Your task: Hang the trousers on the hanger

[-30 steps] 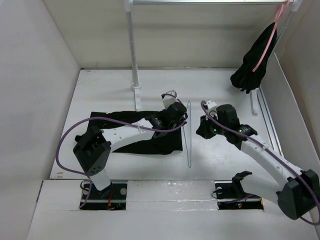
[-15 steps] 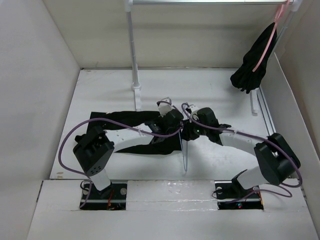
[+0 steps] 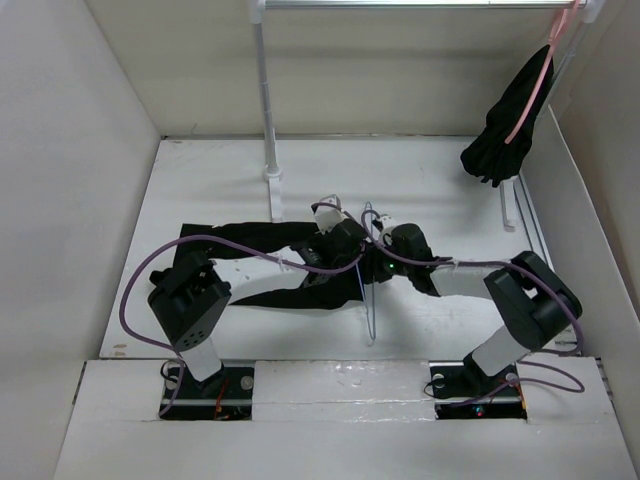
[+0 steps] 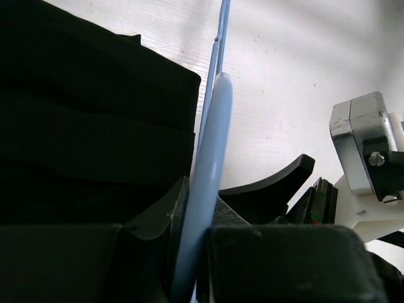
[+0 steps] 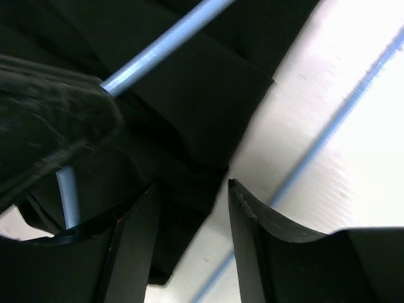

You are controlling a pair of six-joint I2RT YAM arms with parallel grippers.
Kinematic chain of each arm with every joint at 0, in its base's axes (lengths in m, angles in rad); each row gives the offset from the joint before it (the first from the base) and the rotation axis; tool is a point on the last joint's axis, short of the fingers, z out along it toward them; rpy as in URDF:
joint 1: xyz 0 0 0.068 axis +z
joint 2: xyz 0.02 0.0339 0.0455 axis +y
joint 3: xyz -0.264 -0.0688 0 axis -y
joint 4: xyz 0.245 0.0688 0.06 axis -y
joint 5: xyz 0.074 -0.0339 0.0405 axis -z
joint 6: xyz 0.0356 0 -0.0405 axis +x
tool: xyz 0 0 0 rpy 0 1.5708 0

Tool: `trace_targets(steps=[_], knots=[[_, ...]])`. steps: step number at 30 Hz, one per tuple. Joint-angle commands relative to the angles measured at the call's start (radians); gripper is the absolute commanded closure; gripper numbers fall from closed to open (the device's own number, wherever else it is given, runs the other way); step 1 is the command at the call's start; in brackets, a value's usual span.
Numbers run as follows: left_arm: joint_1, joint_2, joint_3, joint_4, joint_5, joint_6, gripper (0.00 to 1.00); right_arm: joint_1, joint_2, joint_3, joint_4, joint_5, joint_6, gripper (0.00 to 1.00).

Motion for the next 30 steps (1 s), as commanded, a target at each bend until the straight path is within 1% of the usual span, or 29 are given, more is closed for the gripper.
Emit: trace_targets(steps=[1,3,4,5,6,7,9,10,13,14,16,17,21,26,27,30], knots=[[0.006,0.019,-0.036,-0.068,-0.023,-0.009,1.0,0.015,0.043,-0.037,0.135,-0.023,0.044,0.46],[0.006,0.027,-0.039,-0.071,-0.026,-0.007,1.0,0.015,0.061,-0.062,0.196,-0.037,0.069,0.46],[0.006,0.029,-0.04,-0.079,-0.032,-0.013,1.0,0.015,0.069,-0.068,0.214,-0.044,0.076,0.5],[0.006,0.03,-0.042,-0.082,-0.036,-0.013,1.0,0.015,0.078,-0.074,0.257,-0.063,0.092,0.59],[0.006,0.03,-0.045,-0.083,-0.043,-0.013,1.0,0.015,0.084,-0.091,0.282,-0.075,0.099,0.71],[0.006,0.03,-0.046,-0.088,-0.046,-0.015,1.0,0.015,0.09,-0.102,0.305,-0.08,0.108,0.87],[0.006,0.026,-0.056,-0.089,-0.061,-0.016,1.0,0.006,0.08,-0.115,0.331,-0.086,0.125,0.98],[0.006,0.023,-0.062,-0.094,-0.065,-0.015,1.0,-0.007,0.049,-0.119,0.325,-0.086,0.122,1.0],[0.027,0.012,-0.074,-0.094,-0.072,-0.003,1.0,-0.043,-0.017,-0.116,0.249,-0.069,0.092,1.0],[0.027,0.009,-0.085,-0.095,-0.075,0.0,1.0,-0.053,-0.067,-0.114,0.195,-0.066,0.067,1.0],[0.037,-0.001,-0.089,-0.102,-0.089,0.025,1.0,-0.08,-0.12,-0.114,0.147,-0.066,0.043,1.0],[0.037,-0.004,-0.095,-0.103,-0.097,0.034,1.0,-0.11,-0.169,-0.112,0.094,-0.066,0.015,1.0],[0.046,-0.017,-0.118,-0.111,-0.124,0.091,1.0,-0.199,-0.274,-0.117,-0.02,-0.087,-0.042,1.0],[0.066,-0.046,-0.167,-0.118,-0.138,0.12,1.0,-0.303,-0.356,-0.112,-0.179,-0.086,-0.127,1.0],[0.075,-0.066,-0.175,-0.117,-0.138,0.129,1.0,-0.346,-0.368,-0.112,-0.196,-0.087,-0.138,1.0],[0.093,-0.106,-0.198,-0.117,-0.146,0.172,1.0,-0.408,-0.381,-0.106,-0.258,-0.092,-0.193,1.0]])
